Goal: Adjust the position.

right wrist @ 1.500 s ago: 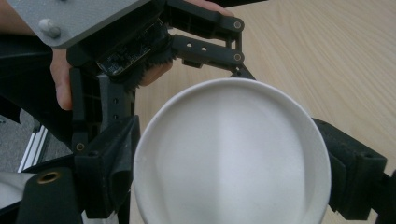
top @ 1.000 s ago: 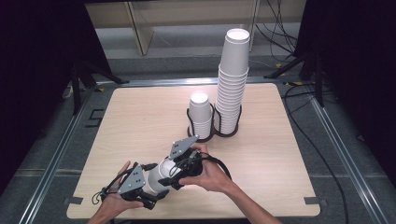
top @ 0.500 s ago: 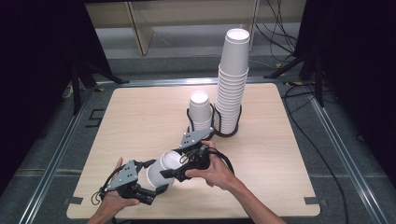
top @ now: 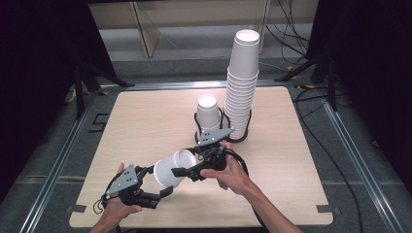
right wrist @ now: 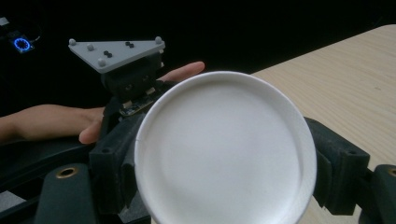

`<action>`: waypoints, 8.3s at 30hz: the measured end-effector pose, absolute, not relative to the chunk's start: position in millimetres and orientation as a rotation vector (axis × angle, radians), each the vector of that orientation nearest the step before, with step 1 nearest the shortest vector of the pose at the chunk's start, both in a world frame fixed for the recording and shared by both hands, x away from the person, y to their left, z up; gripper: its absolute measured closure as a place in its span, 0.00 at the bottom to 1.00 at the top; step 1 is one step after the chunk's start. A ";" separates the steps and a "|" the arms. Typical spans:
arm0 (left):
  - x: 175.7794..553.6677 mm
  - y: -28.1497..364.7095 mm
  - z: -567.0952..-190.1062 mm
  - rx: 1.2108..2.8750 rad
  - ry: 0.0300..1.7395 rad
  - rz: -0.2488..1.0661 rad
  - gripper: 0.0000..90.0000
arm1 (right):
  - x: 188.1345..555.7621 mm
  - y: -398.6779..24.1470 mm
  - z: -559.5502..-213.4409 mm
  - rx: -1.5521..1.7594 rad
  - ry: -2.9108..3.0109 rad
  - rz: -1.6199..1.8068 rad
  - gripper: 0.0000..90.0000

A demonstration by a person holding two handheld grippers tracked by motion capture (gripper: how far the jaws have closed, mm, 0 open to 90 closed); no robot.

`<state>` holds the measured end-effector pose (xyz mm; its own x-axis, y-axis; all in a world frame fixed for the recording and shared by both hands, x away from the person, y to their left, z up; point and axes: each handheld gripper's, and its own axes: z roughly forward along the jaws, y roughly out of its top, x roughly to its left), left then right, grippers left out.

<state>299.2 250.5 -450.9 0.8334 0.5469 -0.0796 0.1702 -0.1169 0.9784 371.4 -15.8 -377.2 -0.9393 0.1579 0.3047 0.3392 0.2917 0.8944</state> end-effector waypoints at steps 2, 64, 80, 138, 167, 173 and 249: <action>298.7 250.8 -449.5 1.701 0.604 0.372 0.00 | 371.8 -16.9 -377.6 -0.455 -2.354 -1.732 0.26; 291.6 241.1 -452.5 2.021 0.431 0.425 0.12 | 342.2 -0.3 -366.4 -0.044 -2.988 -1.291 0.17; 288.5 235.1 -453.9 2.089 0.379 0.425 0.12 | 329.3 18.9 -384.7 0.092 -3.131 -1.009 0.19; 297.3 261.1 -444.4 1.671 0.504 0.239 0.16 | 356.2 -30.3 -381.3 -0.048 -2.893 -1.490 0.25; 293.9 251.6 -442.7 1.671 0.470 0.238 0.00 | 348.8 -14.2 -398.5 0.065 -2.751 -1.513 0.25; 292.0 250.1 -441.5 1.659 0.438 0.233 0.00 | 347.2 -9.3 -401.4 0.089 -2.726 -1.510 0.25; 285.3 241.1 -437.6 1.921 0.345 0.366 0.11 | 327.5 33.2 -400.3 0.270 -3.150 -1.024 0.21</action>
